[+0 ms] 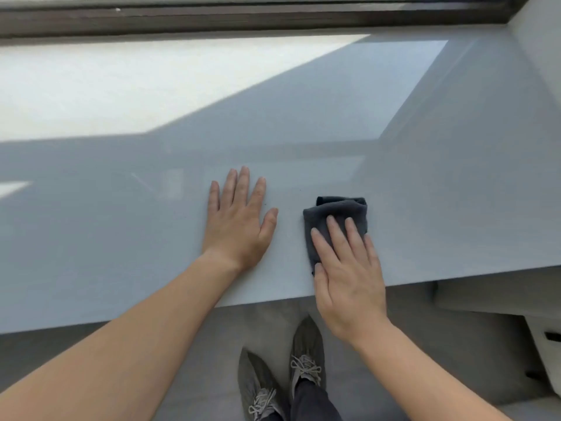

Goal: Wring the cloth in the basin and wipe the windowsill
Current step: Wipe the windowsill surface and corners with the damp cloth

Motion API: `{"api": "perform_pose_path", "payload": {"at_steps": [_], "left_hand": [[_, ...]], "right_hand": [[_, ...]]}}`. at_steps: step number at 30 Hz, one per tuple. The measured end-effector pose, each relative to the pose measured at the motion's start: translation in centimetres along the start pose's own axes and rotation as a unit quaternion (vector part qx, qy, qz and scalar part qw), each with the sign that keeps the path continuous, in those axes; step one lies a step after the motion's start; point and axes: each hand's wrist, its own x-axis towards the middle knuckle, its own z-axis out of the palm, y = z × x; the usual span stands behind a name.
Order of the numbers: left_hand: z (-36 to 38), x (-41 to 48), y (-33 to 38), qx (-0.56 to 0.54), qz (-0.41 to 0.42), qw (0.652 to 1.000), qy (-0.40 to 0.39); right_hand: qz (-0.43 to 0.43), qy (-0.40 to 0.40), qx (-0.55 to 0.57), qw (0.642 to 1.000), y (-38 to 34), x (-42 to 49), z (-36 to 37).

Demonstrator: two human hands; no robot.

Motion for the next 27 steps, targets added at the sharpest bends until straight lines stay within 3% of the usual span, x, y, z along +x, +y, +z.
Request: {"api": "perform_pose_path", "payload": {"at_steps": [3, 5, 9, 11, 13, 16, 18, 20, 22, 24, 27], "left_hand": [[0.2, 0.1, -0.1, 0.014, 0.001, 1.000, 0.000], [0.3, 0.2, -0.1, 0.015, -0.001, 1.000, 0.001], [0.3, 0.2, 0.3, 0.009, -0.012, 1.000, 0.000], [-0.2, 0.2, 0.6, 0.006, -0.017, 1.000, 0.003], [-1.1, 0.0, 1.1, -0.001, -0.028, 1.000, 0.000], [-1.7, 0.3, 2.4, -0.026, -0.047, 0.999, 0.002], [-1.8, 0.7, 3.5, -0.054, -0.030, 0.998, 0.004], [-1.6, 1.2, 4.7, -0.087, 0.000, 0.996, 0.012], [-1.5, 2.4, 6.0, -0.105, 0.011, 0.994, 0.024], [-1.3, 4.1, 7.3, -0.111, 0.005, 0.993, 0.036], [-1.1, 6.5, 8.0, -0.130, -0.044, 0.989, 0.047]], "right_hand": [[-0.125, -0.029, 0.001, 0.992, 0.0, -2.5, 0.8], [-0.136, -0.031, 0.003, 0.990, 2.8, -2.3, 0.1], [0.055, -0.005, 0.015, 0.998, 9.0, -0.9, -1.9], [0.108, 0.011, 0.003, 0.994, 8.9, -0.8, -2.2], [0.064, 0.011, -0.002, 0.998, 7.3, -1.7, -2.1], [-0.099, -0.025, 0.009, 0.995, 8.1, -3.0, -1.9], [-0.133, -0.035, 0.014, 0.990, 11.0, -2.3, -2.6], [-0.059, -0.035, 0.019, 0.997, 13.8, -0.3, -3.6], [0.072, -0.028, 0.020, 0.997, 15.3, 2.6, -4.6], [0.126, -0.013, 0.002, 0.992, 14.2, 4.7, -4.6], [-0.021, -0.018, -0.016, 0.999, 10.4, 4.9, -3.3]]}}
